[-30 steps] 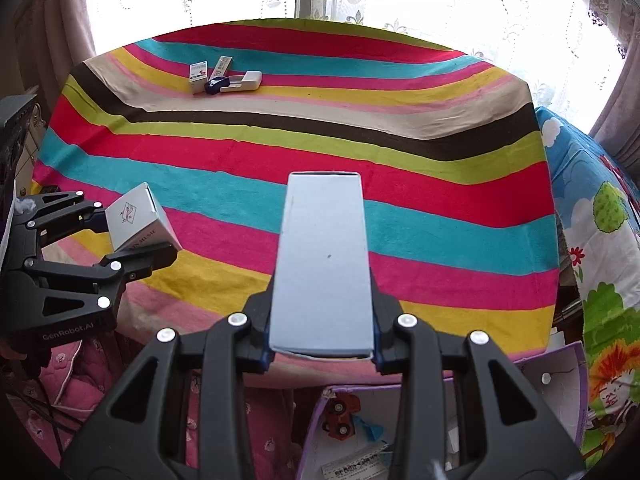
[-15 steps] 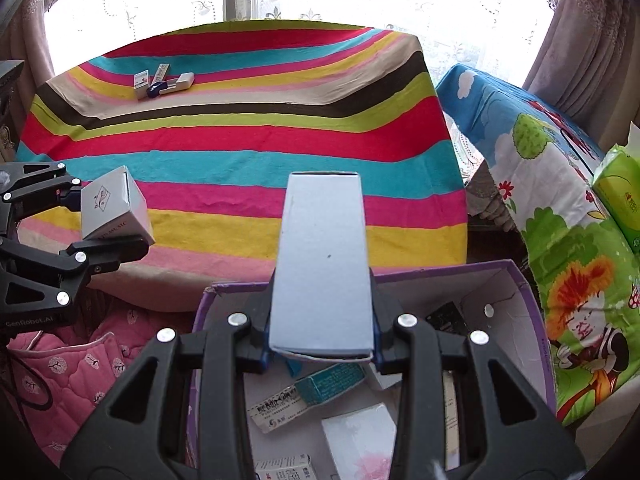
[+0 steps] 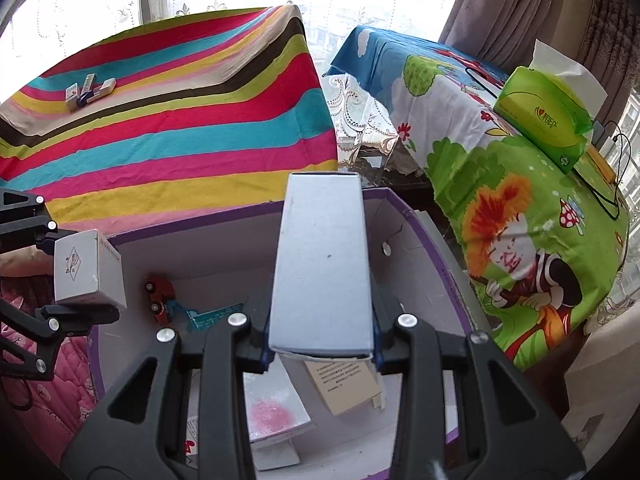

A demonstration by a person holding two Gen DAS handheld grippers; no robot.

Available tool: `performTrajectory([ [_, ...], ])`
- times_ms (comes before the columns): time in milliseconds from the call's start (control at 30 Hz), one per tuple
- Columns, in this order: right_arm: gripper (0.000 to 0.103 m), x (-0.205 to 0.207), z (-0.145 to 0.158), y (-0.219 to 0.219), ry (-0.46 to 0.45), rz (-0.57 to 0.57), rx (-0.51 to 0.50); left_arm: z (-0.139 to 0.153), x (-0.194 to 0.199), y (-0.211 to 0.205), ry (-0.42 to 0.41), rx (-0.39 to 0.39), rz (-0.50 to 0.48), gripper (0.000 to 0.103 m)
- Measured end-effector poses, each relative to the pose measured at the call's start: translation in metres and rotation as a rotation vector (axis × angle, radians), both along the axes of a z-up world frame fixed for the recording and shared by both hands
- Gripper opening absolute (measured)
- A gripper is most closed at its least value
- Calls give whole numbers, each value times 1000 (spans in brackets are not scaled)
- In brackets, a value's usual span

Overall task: Organize rigid objects
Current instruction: 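Open the right gripper over the bin while the left releases the small white box, then grasp the white plastic holder with the right gripper while the left grasps the blue cube box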

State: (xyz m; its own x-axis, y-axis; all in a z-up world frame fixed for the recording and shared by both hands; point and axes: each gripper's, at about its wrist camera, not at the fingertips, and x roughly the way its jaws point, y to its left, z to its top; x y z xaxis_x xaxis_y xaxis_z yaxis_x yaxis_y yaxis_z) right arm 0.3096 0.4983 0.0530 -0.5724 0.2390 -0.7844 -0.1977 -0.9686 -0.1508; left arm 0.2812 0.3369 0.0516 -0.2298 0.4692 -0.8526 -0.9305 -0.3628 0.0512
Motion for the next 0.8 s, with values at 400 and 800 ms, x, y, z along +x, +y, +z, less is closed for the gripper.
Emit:
performTrajectory([
  [400, 84, -21, -9, -1, -68, -79, 11, -13, -43, -33, 75, 69, 187, 64],
  [800, 86, -262, -27, -226, -40, 467, -166, -33, -260, -296, 153, 45, 1126, 79],
])
